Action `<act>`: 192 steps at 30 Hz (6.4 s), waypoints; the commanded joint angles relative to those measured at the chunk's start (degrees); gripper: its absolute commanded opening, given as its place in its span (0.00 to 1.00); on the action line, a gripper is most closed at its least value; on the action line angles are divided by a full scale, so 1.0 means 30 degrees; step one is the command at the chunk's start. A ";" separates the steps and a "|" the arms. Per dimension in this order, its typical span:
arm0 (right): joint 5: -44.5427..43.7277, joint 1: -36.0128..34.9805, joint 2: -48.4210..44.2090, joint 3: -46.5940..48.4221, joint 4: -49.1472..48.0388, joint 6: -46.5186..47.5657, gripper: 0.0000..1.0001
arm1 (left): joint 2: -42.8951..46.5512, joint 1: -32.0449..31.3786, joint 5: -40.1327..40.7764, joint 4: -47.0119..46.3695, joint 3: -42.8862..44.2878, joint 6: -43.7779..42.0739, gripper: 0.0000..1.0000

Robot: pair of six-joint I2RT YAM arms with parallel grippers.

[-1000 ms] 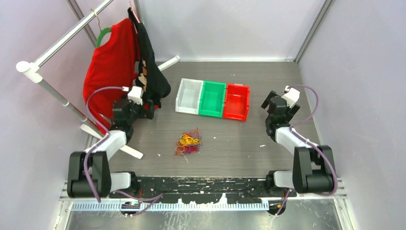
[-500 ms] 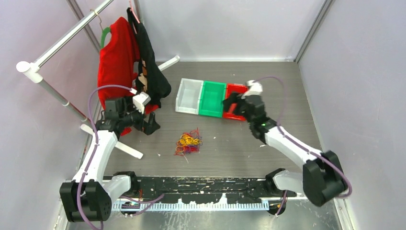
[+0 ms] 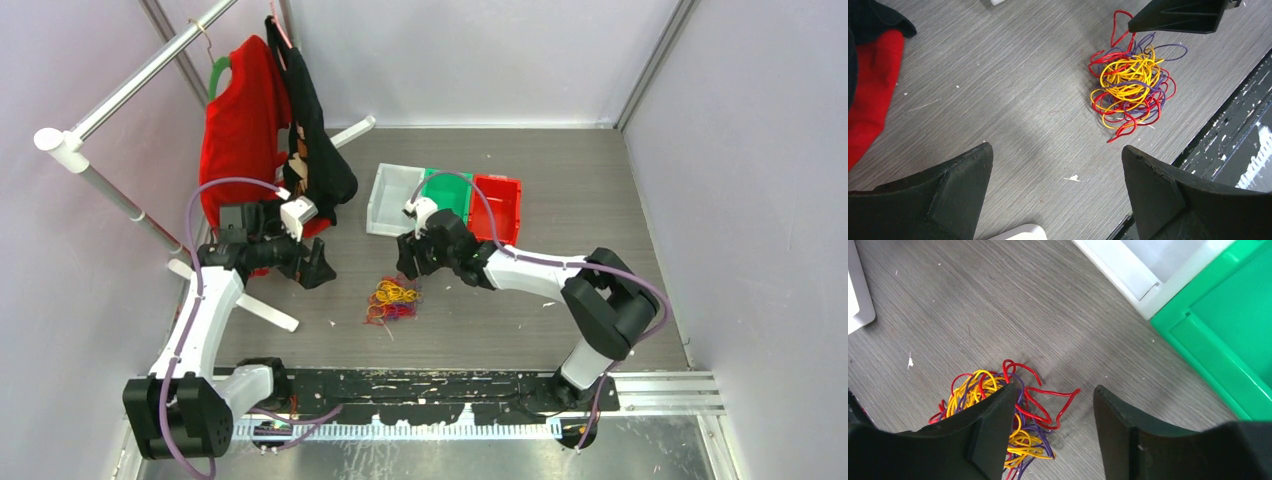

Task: Untangle the cables
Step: Untie the cable.

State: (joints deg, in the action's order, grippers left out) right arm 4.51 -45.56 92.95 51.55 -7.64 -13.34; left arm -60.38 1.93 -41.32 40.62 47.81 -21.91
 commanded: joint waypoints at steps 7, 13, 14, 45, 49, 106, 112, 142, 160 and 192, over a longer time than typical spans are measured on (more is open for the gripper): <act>0.1261 -0.0194 0.0988 0.1140 0.0435 0.1171 0.50 | 0.0260 -0.0171 -0.0811 0.0200 0.0842 0.0224 1.00; 0.1278 -0.0196 0.1231 0.1019 0.0379 0.1484 0.48 | -0.0022 -0.0246 -0.0922 0.0288 0.1554 0.0711 1.00; 0.1396 -0.0209 0.1361 0.1070 0.0378 0.1511 0.46 | -0.0003 -0.0291 -0.0925 0.0346 0.1626 0.0800 1.00; 0.1052 -0.0194 -0.0068 -0.0200 0.0884 0.0006 0.58 | 0.1452 -0.1047 -0.1288 0.2690 0.3524 0.1933 1.00; 0.1672 -0.0198 0.0549 -0.0180 0.0408 -0.0347 0.56 | 0.1443 -0.1077 -0.1287 0.2574 0.3734 0.2114 1.00; 0.8436 -0.2228 -0.4616 0.5211 -0.3613 -0.8175 0.01 | 0.4173 -0.5779 -0.2064 0.0652 0.2987 0.6122 0.88; 0.8600 -0.2223 -0.5117 0.5454 -0.4383 -0.9025 0.01 | 0.4962 -0.5800 -0.2602 -0.1212 0.1651 0.7627 0.73; 0.7402 -0.2332 -0.8499 -0.1642 -0.8198 -0.5342 0.75 | 0.5264 -0.5827 -0.3870 -0.6225 0.3361 1.4371 0.00; 0.3415 -0.4628 -0.3023 0.1150 -0.9668 -0.2499 0.65 | 0.3947 -0.5812 -0.4588 -0.6395 0.8099 1.6124 0.00; 0.1821 -0.5087 -0.0832 -0.1065 -1.1109 -0.4938 0.54 | -0.0811 -0.5815 -0.3624 -0.6596 2.2335 1.5793 0.00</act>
State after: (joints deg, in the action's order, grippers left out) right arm 11.62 -60.69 90.80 50.24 -39.20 -27.53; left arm -61.43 -15.31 -53.54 24.43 109.25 25.21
